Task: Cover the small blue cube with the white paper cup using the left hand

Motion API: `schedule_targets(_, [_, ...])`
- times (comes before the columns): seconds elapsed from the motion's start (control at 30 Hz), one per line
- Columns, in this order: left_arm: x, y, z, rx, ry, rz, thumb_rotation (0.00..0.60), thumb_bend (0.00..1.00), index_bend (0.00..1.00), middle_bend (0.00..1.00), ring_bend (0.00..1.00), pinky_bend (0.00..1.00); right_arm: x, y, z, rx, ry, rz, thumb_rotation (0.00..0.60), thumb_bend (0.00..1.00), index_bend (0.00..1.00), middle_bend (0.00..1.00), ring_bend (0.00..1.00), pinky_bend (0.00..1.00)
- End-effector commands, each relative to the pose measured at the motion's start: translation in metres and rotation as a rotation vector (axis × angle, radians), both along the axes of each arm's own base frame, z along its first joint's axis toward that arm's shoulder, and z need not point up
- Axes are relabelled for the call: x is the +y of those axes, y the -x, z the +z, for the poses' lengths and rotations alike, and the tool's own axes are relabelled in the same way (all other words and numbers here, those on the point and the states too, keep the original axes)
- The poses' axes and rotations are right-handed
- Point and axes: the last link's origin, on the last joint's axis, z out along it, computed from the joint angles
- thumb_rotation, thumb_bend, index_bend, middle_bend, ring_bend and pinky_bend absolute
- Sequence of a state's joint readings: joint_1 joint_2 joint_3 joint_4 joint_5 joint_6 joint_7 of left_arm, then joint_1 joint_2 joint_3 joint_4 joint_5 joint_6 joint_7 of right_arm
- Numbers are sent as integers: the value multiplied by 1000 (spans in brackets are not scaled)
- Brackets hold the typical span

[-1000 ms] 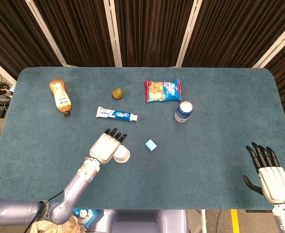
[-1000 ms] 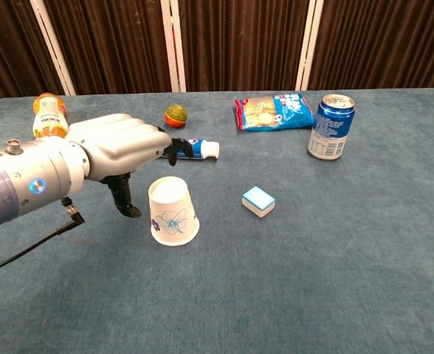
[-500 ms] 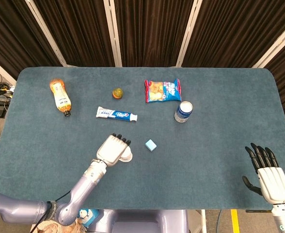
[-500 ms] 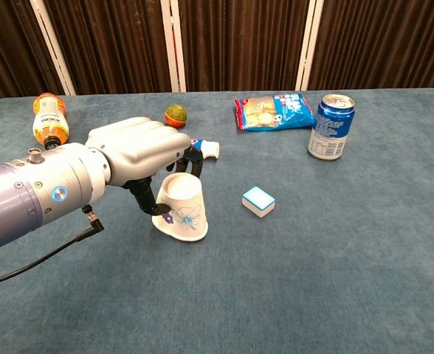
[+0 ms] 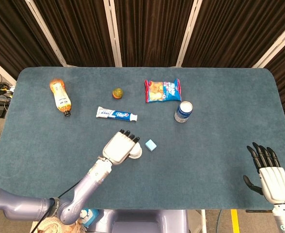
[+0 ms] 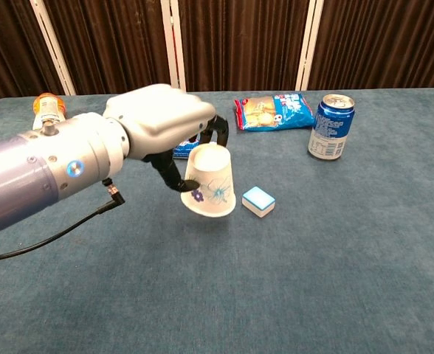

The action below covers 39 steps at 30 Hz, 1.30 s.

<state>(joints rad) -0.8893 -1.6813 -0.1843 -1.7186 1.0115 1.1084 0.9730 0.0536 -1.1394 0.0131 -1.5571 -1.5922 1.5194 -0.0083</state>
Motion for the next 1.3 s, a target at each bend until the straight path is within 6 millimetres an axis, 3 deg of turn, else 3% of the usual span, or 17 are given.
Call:
schedule_targets(0.03, [7, -10, 2, -23, -8, -2, 600, 282, 322, 424, 323, 422, 0, 3, 1, -6, -6, -26, 600, 308, 0, 0, 0, 45])
schedule_targets(0.73, [31, -28, -40, 0, 19, 21, 600, 282, 311, 406, 310, 417, 1, 15, 6, 23, -32, -174, 600, 309, 0, 0, 0, 45])
schedule_targets(1.3, [35, -39, -59, -19, 34, -17, 600, 278, 305, 374, 294, 403, 0, 21, 9, 27, -37, -261, 600, 309, 0, 0, 0, 45])
